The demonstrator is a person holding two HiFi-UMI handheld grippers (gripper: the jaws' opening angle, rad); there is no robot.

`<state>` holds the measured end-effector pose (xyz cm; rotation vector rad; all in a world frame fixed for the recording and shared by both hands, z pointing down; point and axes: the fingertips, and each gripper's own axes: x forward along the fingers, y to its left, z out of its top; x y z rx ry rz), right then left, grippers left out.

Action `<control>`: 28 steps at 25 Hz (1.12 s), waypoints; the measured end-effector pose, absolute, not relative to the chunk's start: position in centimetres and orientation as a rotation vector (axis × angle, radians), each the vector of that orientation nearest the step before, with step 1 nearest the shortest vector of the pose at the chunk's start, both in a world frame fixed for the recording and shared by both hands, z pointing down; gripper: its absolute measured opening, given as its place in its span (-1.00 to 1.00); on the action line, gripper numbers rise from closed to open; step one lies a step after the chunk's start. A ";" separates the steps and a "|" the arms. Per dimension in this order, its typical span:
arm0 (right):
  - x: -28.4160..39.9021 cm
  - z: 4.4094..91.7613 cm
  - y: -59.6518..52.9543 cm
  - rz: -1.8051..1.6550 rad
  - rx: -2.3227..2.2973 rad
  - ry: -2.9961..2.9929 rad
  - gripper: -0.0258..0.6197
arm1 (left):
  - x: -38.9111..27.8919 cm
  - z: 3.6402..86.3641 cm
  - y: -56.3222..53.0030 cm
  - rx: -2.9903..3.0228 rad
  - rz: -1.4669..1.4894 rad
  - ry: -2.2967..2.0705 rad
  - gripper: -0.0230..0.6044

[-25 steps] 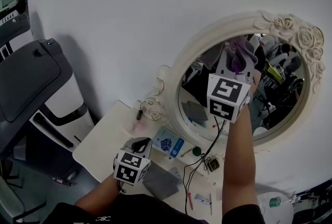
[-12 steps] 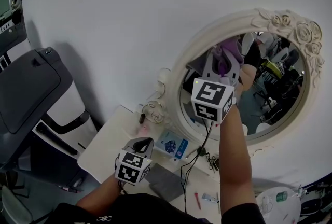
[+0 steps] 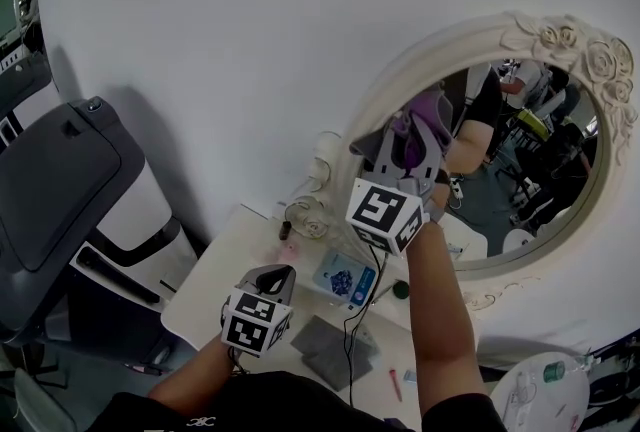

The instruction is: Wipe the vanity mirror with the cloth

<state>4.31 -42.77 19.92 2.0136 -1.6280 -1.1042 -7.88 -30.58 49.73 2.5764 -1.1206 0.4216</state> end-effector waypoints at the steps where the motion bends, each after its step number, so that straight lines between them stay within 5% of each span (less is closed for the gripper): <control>1: 4.2 20.2 -42.8 -1.107 2.014 -1.625 -0.77 | -8.0 49.7 -30.7 2.577 0.423 -1.119 -0.91; 28: 7.3 20.8 -41.2 -1.088 1.946 -1.606 -0.75 | -5.1 49.0 -29.9 2.610 0.439 -1.079 -0.91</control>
